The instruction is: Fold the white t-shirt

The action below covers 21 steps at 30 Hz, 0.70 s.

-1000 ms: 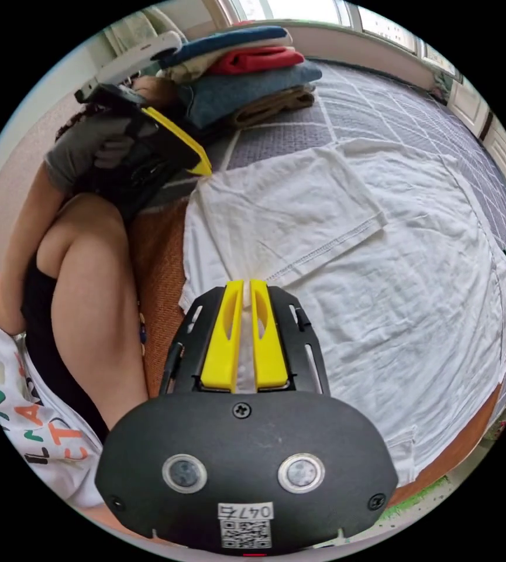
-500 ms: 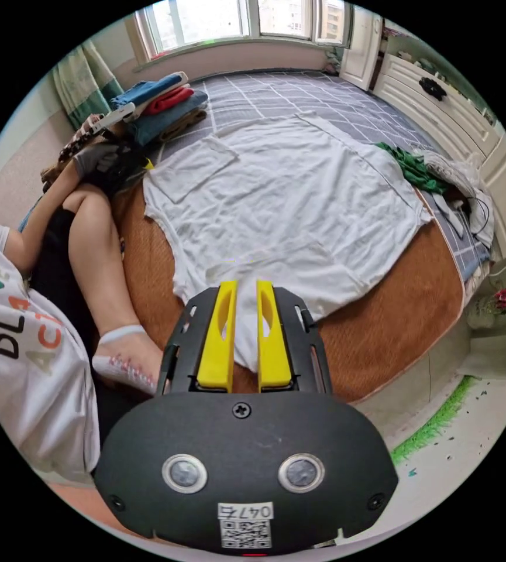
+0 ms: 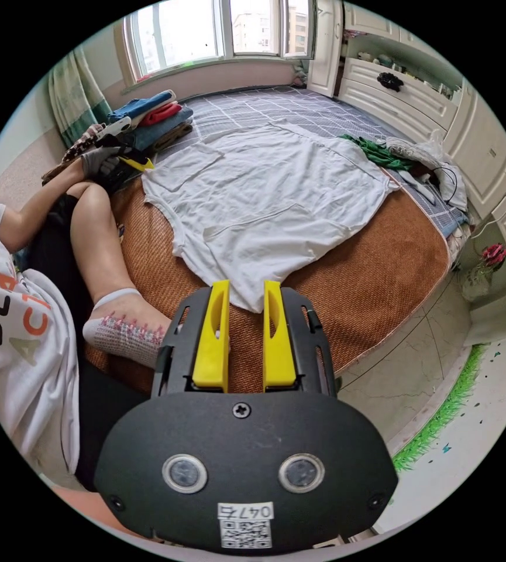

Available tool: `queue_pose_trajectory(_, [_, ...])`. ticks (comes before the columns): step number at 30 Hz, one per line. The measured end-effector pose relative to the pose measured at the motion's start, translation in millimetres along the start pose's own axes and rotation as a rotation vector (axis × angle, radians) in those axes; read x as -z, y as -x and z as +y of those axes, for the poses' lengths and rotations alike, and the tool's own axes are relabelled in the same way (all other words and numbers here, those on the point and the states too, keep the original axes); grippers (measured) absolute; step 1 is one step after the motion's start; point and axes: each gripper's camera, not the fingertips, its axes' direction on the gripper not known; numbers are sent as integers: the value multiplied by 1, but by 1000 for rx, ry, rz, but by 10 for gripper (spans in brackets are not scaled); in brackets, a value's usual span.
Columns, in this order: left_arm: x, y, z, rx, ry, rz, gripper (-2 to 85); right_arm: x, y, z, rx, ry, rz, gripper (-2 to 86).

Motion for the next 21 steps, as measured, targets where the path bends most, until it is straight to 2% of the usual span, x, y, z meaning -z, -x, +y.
queue_pose_trajectory(5, [-4, 19, 10, 65, -6, 35, 92, -15, -5, 14, -11, -9, -51, 49])
queue_pose_trajectory(8, [-2, 22, 17, 57, -10, 7, 52, -22, -3, 17, 5, -16, -52, 47])
queue_pose_trajectory(11, [3, 18, 28, 14, -42, 70, 4, -31, 3, 17, 25, -4, -28, 45])
queue_pose_trajectory(16, [26, 7, 53, -78, -163, 135, -8, -49, 10, 10, 61, 20, 19, 49])
queue_pose_trajectory(21, [26, 10, 59, -100, -167, 166, -8, -91, 28, -13, 228, 102, 29, 61])
